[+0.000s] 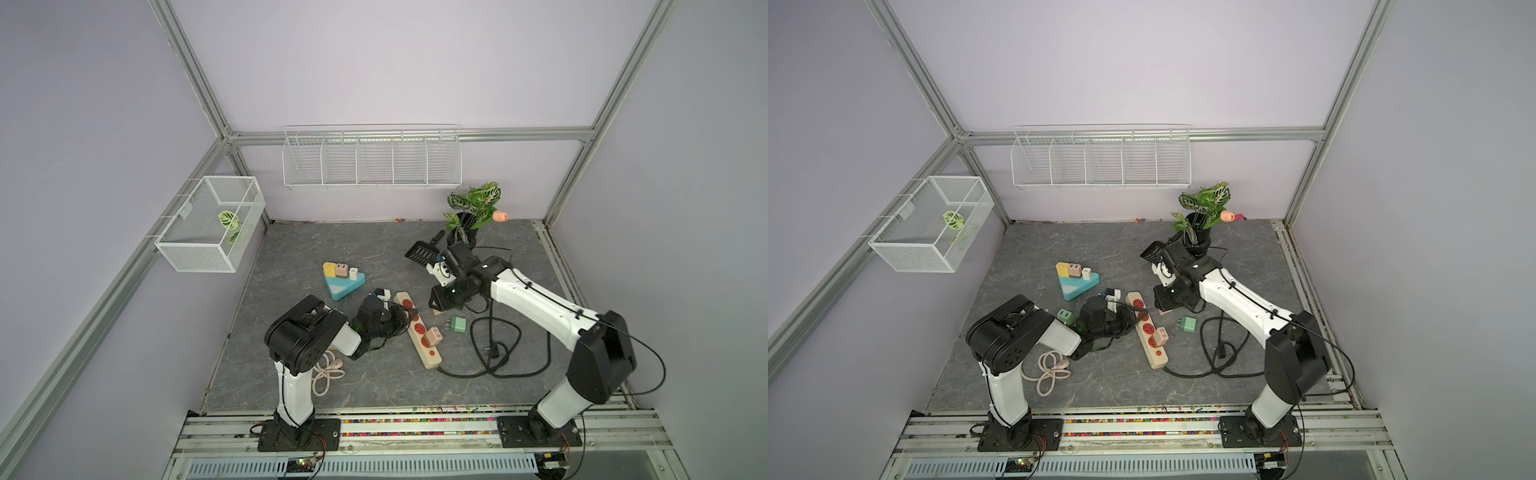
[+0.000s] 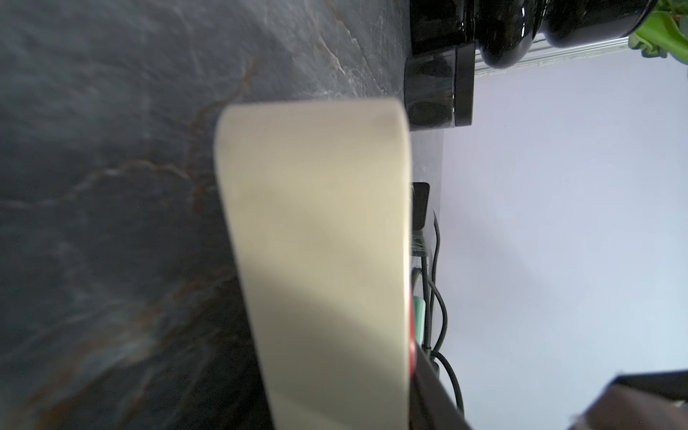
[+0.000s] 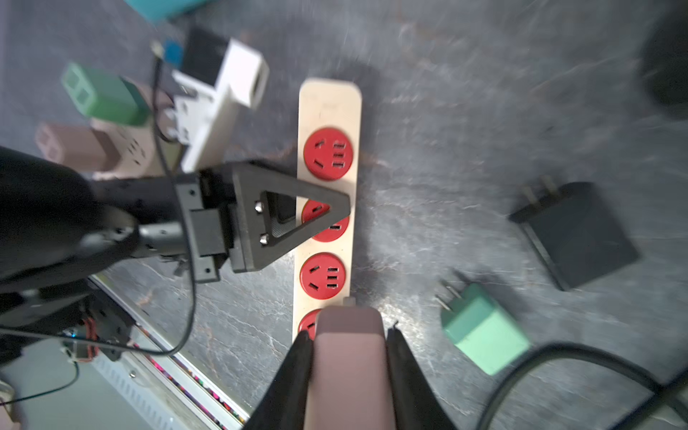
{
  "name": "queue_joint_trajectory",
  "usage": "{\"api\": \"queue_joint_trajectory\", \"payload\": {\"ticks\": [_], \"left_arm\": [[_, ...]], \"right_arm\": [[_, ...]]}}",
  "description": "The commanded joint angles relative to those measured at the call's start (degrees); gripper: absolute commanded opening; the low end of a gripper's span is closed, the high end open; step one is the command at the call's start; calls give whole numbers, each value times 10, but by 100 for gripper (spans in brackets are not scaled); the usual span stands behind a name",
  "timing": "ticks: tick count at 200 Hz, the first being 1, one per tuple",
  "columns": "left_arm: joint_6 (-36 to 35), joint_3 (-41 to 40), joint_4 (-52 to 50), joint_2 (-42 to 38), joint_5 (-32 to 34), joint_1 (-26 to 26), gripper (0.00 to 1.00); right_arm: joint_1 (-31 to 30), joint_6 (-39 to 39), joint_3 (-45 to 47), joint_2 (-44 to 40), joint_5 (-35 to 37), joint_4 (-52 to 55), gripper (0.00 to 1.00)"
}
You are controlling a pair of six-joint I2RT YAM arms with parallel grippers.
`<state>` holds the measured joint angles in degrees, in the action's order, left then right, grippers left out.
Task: Pull the plug off the socket
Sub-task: Remove the plug from the socket, then place the plug at the center of the board.
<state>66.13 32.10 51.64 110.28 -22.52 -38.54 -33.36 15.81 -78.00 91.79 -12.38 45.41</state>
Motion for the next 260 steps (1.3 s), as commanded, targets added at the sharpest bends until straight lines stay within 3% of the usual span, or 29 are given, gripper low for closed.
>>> {"api": "queue_joint_trajectory", "payload": {"ticks": [1, 55, 109, 161, 189, 260], "left_arm": [[-120, -39, -149, 57, 64, 6, 0], [-124, -38, -145, 28, 39, 6, 0], [-135, -38, -167, -13, 32, 6, 0], [-135, -34, -165, -16, 24, 6, 0], [-136, -35, -161, -19, 24, 6, 0], [-142, -37, -167, -35, 28, 6, 0]], "right_arm": [[-1, 3, -1, -23, -40, 1, 0], [8, 43, 84, -24, 19, -103, 0], [7, 93, 98, 51, 66, -210, 1], [1, 103, 67, 123, 86, -257, 18], [2, 106, 54, 150, 87, -259, 22], [18, 106, 62, 145, 111, -245, 41]]}}
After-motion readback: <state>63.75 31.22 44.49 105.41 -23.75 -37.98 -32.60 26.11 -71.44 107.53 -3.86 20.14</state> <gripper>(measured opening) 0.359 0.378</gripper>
